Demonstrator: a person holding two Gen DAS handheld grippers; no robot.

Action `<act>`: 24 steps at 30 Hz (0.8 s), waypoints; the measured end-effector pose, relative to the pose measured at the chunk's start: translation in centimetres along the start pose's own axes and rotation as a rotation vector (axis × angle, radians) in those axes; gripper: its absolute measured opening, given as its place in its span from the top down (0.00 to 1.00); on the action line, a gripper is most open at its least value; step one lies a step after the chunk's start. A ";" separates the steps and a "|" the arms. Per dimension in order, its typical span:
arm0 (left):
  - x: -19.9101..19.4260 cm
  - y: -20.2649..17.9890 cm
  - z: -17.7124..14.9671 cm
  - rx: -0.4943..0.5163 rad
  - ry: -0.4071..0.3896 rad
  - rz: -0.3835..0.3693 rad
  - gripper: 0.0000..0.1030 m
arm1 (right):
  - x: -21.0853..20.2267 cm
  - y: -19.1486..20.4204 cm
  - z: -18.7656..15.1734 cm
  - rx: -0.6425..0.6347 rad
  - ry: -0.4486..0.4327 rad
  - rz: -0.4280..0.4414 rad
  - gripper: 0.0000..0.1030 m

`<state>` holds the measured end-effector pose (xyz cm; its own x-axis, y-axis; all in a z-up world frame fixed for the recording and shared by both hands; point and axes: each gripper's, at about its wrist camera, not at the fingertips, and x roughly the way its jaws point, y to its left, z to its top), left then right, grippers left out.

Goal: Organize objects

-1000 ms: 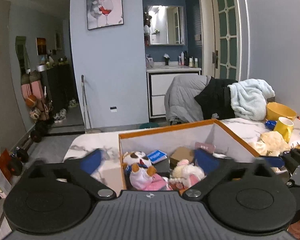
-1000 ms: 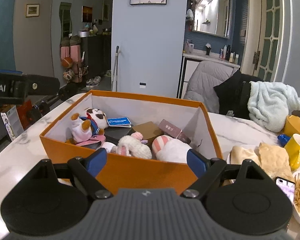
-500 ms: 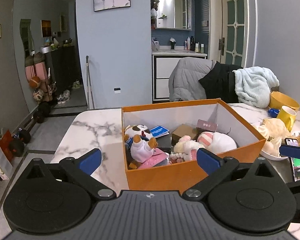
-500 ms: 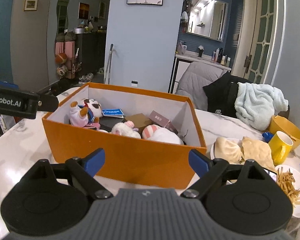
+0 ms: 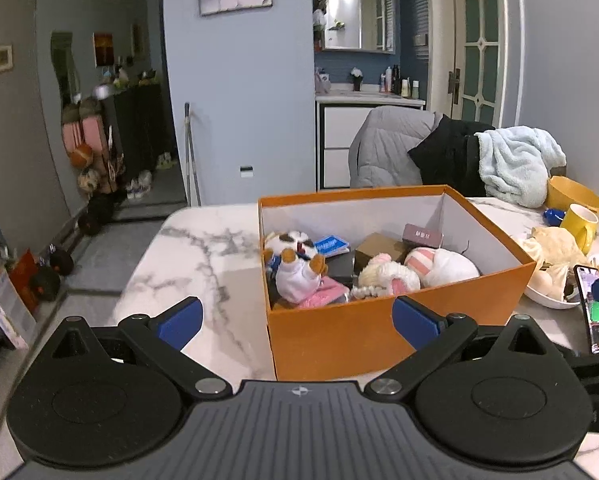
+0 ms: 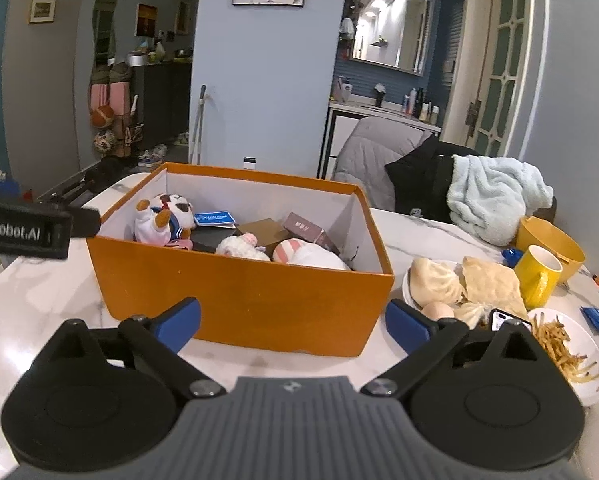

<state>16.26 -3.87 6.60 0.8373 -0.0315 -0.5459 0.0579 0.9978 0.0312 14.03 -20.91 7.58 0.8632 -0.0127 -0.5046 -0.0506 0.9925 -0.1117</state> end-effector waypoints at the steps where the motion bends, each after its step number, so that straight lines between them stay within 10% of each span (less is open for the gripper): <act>1: 0.0 0.2 -0.1 -0.009 0.007 -0.004 0.00 | -0.1 0.0 0.2 0.012 0.004 -0.012 0.01; 24: -2.1 -0.8 0.0 0.028 0.057 0.145 0.00 | -2.1 1.9 3.0 0.080 0.012 -0.077 0.01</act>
<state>14.41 -4.62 7.71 0.8060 0.1167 -0.5802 -0.0452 0.9896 0.1363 13.68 -18.64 11.02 0.8569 -0.0904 -0.5074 0.0563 0.9950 -0.0822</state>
